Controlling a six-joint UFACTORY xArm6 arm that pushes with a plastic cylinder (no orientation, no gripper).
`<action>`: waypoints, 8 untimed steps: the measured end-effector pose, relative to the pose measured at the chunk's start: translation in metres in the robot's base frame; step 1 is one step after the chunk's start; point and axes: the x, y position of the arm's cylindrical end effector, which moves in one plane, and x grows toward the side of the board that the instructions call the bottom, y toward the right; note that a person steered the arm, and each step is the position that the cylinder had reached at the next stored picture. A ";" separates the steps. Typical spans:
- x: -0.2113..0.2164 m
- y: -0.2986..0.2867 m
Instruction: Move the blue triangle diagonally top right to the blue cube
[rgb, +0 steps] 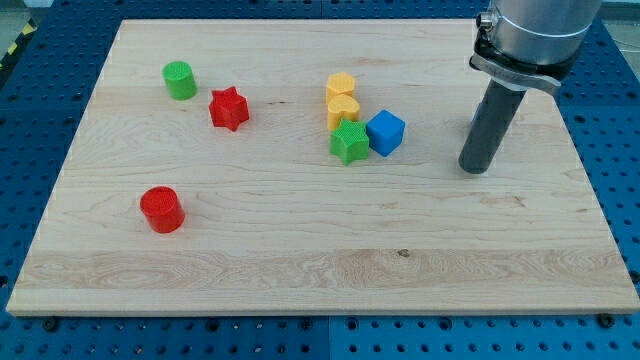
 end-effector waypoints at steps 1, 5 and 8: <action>0.004 0.007; -0.055 0.068; -0.066 0.026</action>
